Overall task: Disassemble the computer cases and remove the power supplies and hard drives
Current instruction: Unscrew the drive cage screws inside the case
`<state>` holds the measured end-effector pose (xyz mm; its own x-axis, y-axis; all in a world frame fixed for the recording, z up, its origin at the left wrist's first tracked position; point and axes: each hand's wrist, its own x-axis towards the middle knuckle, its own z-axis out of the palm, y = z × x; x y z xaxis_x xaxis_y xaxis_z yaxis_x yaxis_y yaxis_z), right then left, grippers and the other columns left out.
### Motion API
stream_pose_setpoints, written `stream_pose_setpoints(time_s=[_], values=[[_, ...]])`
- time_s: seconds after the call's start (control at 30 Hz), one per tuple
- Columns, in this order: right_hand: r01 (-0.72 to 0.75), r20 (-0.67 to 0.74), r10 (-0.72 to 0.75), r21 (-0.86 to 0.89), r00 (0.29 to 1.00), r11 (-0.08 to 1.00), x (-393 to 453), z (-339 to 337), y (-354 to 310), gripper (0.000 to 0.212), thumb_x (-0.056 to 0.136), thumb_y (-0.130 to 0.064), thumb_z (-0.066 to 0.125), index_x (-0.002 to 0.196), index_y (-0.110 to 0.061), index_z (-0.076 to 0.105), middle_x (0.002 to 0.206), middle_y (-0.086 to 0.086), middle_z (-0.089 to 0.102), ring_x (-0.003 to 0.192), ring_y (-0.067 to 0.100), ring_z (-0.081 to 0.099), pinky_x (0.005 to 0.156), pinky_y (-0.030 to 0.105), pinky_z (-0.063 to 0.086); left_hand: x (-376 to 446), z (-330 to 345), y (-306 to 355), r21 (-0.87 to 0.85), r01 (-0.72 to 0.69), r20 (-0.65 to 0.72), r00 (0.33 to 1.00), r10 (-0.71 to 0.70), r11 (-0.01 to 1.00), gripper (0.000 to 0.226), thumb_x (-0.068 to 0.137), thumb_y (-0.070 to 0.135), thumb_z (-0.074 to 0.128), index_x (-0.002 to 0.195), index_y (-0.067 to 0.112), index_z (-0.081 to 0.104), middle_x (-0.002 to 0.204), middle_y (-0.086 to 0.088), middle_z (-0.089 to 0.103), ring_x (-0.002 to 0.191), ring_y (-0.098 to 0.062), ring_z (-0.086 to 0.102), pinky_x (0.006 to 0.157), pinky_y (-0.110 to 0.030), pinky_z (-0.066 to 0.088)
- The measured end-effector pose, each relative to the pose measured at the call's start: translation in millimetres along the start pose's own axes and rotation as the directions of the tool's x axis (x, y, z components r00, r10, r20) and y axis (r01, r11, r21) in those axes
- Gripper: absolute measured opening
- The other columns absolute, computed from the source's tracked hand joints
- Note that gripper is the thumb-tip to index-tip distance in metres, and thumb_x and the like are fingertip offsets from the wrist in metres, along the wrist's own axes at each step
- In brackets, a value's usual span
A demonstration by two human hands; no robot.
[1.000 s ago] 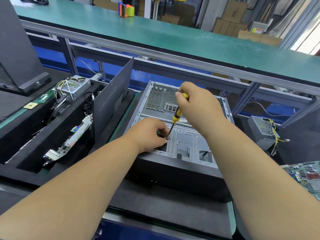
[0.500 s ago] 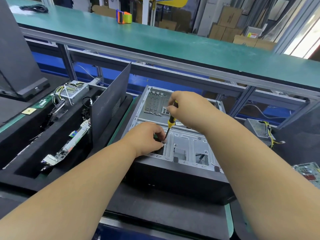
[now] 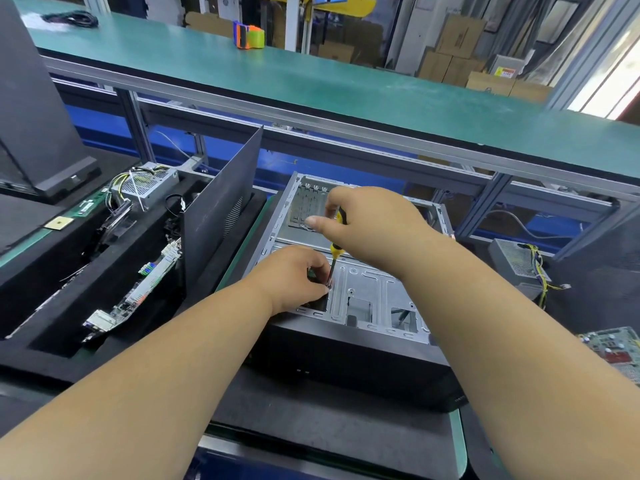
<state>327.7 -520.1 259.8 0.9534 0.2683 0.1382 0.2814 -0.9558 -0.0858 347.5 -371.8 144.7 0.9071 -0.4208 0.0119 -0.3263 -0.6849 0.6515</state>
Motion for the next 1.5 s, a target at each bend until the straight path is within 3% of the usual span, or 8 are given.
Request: stream_pose_setpoints(time_s=[0.1,0.3,0.47,0.6,0.77,0.97,1.27,1.5], values=[[-0.013,-0.047,0.007,-0.132,0.999,0.991,2.9,0.5,1.2,0.037,0.099,-0.058,0.039,0.097,-0.023,0.052,0.070,-0.007,0.048,0.071,0.019,0.048,0.052,0.030,0.025,0.4,0.0,-0.1,-0.008,-0.004,0.003,1.000,0.004,1.000,0.008,0.080,0.027,0.073,0.084,0.034,0.070,0.087,0.016,0.065,0.079,-0.001,0.057,0.076,-0.026,0.051],[-0.055,0.011,0.054,0.142,0.998,0.988,1.0,2.5,6.5,0.016,0.099,-0.033,0.053,0.104,-0.020,0.045,0.080,-0.003,0.055,0.068,0.013,0.048,0.053,0.030,0.031,0.8,0.0,-0.4,-0.003,-0.017,-0.002,1.000,0.017,1.000,0.010,0.080,0.022,0.073,0.083,0.031,0.071,0.087,0.015,0.066,0.077,0.000,0.056,0.071,-0.021,0.046],[-0.108,0.004,0.109,0.191,0.994,0.976,-1.2,3.2,11.7,0.007,0.092,-0.022,0.055,0.098,-0.019,0.054,0.093,0.000,0.060,0.081,0.020,0.054,0.057,0.030,0.035,0.3,0.4,-0.3,-0.003,-0.014,-0.002,1.000,0.014,1.000,0.012,0.080,0.023,0.074,0.082,0.034,0.070,0.086,0.018,0.065,0.077,0.002,0.055,0.066,-0.017,0.042],[-0.093,-0.021,0.098,0.176,0.995,0.980,-5.0,4.4,12.6,0.006,0.090,-0.027,0.055,0.090,-0.021,0.056,0.085,-0.005,0.060,0.075,0.015,0.053,0.055,0.027,0.034,0.1,0.8,0.1,-0.016,-0.007,-0.002,1.000,0.007,1.000,0.013,0.081,0.023,0.074,0.084,0.035,0.071,0.088,0.019,0.066,0.079,0.002,0.057,0.070,-0.018,0.045],[-0.060,-0.087,0.054,-0.070,0.995,0.996,-3.5,2.3,8.5,0.036,0.097,-0.057,0.047,0.086,-0.024,0.051,0.071,-0.006,0.055,0.067,0.016,0.052,0.051,0.030,0.031,-1.8,-0.5,2.0,-0.024,-0.003,-0.009,1.000,0.002,1.000,0.015,0.082,0.030,0.075,0.077,0.041,0.066,0.087,0.018,0.065,0.081,0.000,0.058,0.074,-0.023,0.049],[-0.069,-0.039,0.075,0.131,0.996,0.989,-2.7,4.4,2.2,0.011,0.096,-0.027,0.052,0.103,-0.019,0.052,0.085,0.000,0.059,0.073,0.018,0.051,0.056,0.032,0.034,-1.5,-0.4,0.6,0.009,-0.012,-0.031,0.999,0.012,1.000,0.018,0.082,0.029,0.075,0.073,0.040,0.064,0.082,0.018,0.064,0.079,0.000,0.056,0.075,-0.025,0.049],[-0.082,-0.096,0.079,-0.032,0.992,0.996,-4.1,7.0,3.6,0.035,0.098,-0.054,0.043,0.089,-0.021,0.050,0.072,-0.004,0.056,0.066,0.016,0.051,0.049,0.029,0.027,-2.7,-1.0,2.4,0.012,-0.016,-0.019,1.000,0.016,1.000,0.006,0.084,0.028,0.074,0.088,0.033,0.073,0.089,0.015,0.065,0.084,-0.005,0.058,0.080,-0.028,0.052],[-0.092,-0.042,0.103,0.214,0.994,0.973,-6.0,8.9,5.1,0.009,0.094,-0.025,0.053,0.099,-0.019,0.048,0.084,-0.002,0.061,0.073,0.017,0.053,0.055,0.031,0.035,-2.1,-0.3,0.9,0.027,-0.039,-0.032,0.999,0.039,0.999,0.013,0.084,0.029,0.075,0.080,0.038,0.068,0.088,0.018,0.064,0.082,-0.001,0.056,0.078,-0.024,0.049]])
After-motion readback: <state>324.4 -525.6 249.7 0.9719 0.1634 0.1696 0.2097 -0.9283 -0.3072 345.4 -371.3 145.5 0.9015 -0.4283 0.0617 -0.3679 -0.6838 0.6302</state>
